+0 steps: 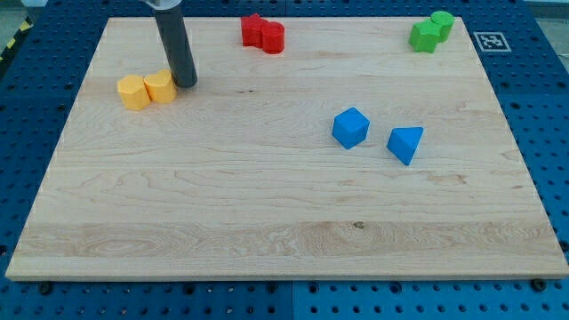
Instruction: Point at the blue triangle
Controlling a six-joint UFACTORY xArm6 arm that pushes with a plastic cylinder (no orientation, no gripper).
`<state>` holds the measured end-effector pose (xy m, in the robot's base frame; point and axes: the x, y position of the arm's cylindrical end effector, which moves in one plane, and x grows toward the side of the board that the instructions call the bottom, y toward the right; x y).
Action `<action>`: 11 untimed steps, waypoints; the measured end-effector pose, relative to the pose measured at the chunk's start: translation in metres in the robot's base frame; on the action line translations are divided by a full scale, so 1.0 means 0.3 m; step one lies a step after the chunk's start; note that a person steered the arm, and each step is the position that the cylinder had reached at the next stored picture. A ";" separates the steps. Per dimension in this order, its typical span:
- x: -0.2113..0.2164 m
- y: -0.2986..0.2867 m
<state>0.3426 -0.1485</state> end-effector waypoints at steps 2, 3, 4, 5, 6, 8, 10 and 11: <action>0.008 0.029; 0.009 0.033; 0.009 0.033; -0.031 0.075; -0.045 0.308; 0.201 1.065; 0.380 1.339; 0.393 1.259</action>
